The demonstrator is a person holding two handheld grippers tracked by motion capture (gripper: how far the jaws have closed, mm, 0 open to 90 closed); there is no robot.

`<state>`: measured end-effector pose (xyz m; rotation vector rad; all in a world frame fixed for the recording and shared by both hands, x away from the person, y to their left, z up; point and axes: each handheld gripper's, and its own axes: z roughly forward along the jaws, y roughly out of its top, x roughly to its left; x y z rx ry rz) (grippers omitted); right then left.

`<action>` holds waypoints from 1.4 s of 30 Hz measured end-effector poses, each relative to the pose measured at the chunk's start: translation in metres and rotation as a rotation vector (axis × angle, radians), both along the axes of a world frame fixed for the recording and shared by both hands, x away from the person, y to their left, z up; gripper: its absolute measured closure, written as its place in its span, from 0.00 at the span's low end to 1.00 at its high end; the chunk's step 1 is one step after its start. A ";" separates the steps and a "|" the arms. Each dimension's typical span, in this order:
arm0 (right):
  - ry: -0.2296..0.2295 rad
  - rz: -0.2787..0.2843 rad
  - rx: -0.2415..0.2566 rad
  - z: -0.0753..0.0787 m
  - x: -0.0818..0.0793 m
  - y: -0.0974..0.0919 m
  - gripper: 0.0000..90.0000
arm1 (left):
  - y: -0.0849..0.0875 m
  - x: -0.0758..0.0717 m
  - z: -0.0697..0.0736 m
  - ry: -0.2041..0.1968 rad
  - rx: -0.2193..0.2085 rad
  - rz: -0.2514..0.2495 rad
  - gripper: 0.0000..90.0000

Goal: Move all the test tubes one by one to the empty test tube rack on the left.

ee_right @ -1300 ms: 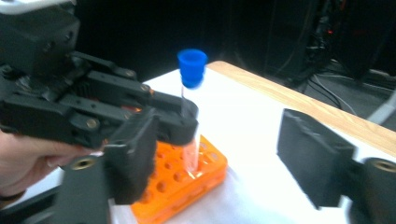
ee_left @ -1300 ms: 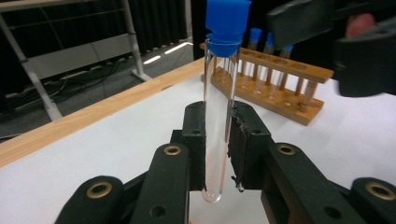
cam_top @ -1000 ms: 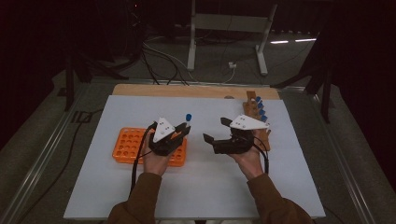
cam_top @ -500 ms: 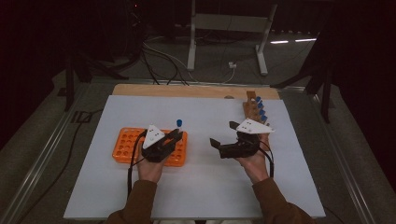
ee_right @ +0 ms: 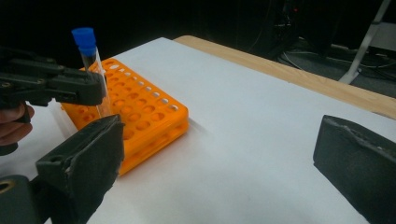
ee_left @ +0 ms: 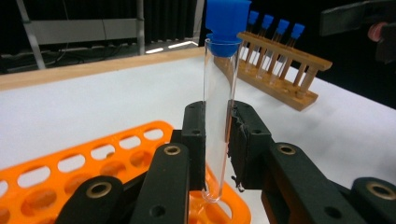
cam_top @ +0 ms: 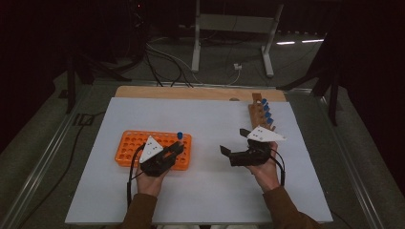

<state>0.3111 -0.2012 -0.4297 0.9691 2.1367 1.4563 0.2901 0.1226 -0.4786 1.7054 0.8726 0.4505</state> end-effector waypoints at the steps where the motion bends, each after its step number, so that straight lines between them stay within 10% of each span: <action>1: -0.001 -0.003 0.006 -0.001 -0.001 -0.001 0.02 | 0.000 -0.001 -0.002 0.004 0.005 0.000 0.87; 42: 0.028 -0.001 0.023 -0.024 -0.013 -0.017 0.02 | -0.011 -0.010 -0.027 0.056 0.192 -0.019 0.87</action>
